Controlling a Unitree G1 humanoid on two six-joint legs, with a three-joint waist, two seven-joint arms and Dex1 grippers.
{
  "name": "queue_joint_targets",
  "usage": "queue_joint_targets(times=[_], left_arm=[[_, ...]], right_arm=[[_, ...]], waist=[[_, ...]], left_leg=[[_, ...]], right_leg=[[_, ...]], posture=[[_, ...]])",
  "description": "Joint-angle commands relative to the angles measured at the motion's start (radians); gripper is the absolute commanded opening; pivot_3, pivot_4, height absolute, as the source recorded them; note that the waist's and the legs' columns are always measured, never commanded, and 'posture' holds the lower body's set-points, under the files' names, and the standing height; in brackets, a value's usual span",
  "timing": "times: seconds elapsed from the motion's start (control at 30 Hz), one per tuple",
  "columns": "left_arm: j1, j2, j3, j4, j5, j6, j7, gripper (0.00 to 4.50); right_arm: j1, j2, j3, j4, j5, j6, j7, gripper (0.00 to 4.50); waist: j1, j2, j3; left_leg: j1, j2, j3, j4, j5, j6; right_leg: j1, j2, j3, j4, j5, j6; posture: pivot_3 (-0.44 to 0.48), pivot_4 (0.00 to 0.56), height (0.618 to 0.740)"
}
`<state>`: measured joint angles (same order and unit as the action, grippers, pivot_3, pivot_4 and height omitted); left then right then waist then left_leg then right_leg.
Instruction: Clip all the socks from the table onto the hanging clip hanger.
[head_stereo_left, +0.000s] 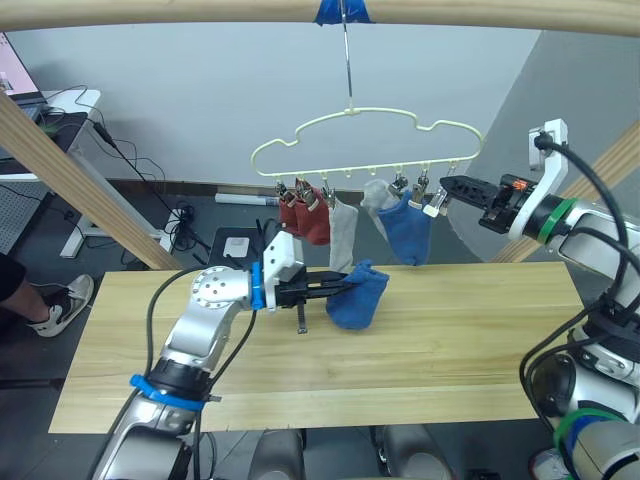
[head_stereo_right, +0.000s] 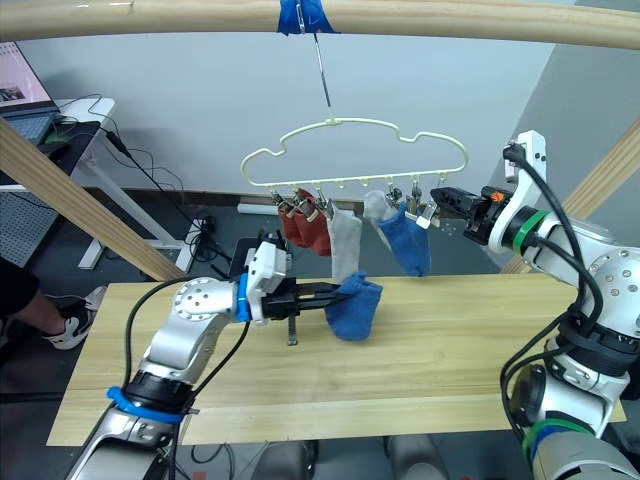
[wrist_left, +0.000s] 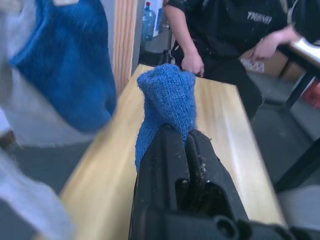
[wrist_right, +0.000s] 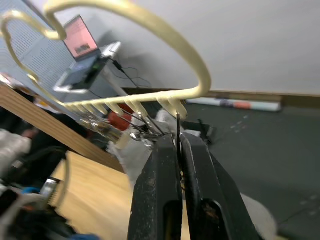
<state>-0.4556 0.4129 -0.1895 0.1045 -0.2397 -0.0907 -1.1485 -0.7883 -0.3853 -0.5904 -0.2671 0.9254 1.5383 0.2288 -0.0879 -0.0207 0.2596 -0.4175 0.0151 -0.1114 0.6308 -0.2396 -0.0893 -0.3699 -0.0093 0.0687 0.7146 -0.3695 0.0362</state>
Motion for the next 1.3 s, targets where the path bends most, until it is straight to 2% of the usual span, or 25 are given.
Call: queue_joint_targets(times=[0.03,0.2,0.4,0.7,0.93,1.13,1.3], left_arm=[[-0.061,-0.048,-0.012,0.063,0.06,-0.135,0.052,0.02],[-0.127,-0.094,-0.005,0.157,0.123,-0.238,0.128,0.02],[-0.159,-0.138,0.002,0.173,0.086,-0.225,0.143,0.02],[-0.153,-0.191,0.052,0.038,-0.16,0.156,0.135,0.02],[-0.145,-0.188,0.079,-0.031,-0.256,0.347,0.145,0.02],[-0.113,-0.172,0.077,-0.094,-0.312,0.466,0.124,0.02],[-0.089,-0.168,0.086,-0.125,-0.352,0.554,0.141,0.02]], right_arm=[[-0.047,0.041,-0.089,-0.025,0.081,0.073,-0.067,0.0],[-0.043,0.054,-0.094,-0.025,0.153,0.076,-0.155,0.0],[-0.047,0.055,-0.096,-0.012,0.209,0.076,-0.222,0.0],[-0.029,0.031,-0.1,0.002,0.272,0.076,-0.25,0.0],[-0.029,0.044,-0.127,0.046,0.374,0.052,-0.308,0.0],[0.005,0.026,-0.091,0.094,0.582,-0.048,-0.448,0.0],[0.073,-0.073,0.028,0.118,0.862,-0.205,-0.57,0.0]], waist=[[-0.001,0.0,0.0],[-0.006,0.0,0.0],[-0.018,0.001,0.0],[-0.027,0.001,0.001],[-0.027,0.001,0.001],[-0.027,0.001,0.001],[-0.028,0.002,0.004]], left_leg=[[0.0,0.0,0.001,0.0,0.0,0.0],[-0.001,0.001,0.003,0.0,0.0,0.0],[-0.001,0.001,0.003,0.0,0.001,0.001],[-0.001,0.001,0.004,0.0,0.001,0.003],[-0.001,0.001,0.004,0.0,0.002,0.003],[-0.002,0.002,0.006,0.0,0.002,0.003],[-0.002,0.008,0.016,0.0,0.002,0.003]], right_leg=[[0.0,0.0,0.0,0.0,0.0,0.0],[0.0,0.0,0.0,-0.001,0.0,0.0],[0.0,0.0,-0.001,0.0,0.0,0.0],[0.0,0.0,-0.001,0.0,0.0,0.0],[0.0,0.0,-0.001,0.0,0.0,0.0],[0.0,0.0,-0.001,0.0,0.0,0.0],[0.0,0.0,-0.001,-0.001,0.0,0.0]], posture=[[-0.144,0.258,0.74],[-0.15,0.262,0.74],[-0.15,0.262,0.74],[-0.154,0.265,0.74],[-0.153,0.264,0.74],[-0.151,0.264,0.74],[-0.154,0.261,0.74]])
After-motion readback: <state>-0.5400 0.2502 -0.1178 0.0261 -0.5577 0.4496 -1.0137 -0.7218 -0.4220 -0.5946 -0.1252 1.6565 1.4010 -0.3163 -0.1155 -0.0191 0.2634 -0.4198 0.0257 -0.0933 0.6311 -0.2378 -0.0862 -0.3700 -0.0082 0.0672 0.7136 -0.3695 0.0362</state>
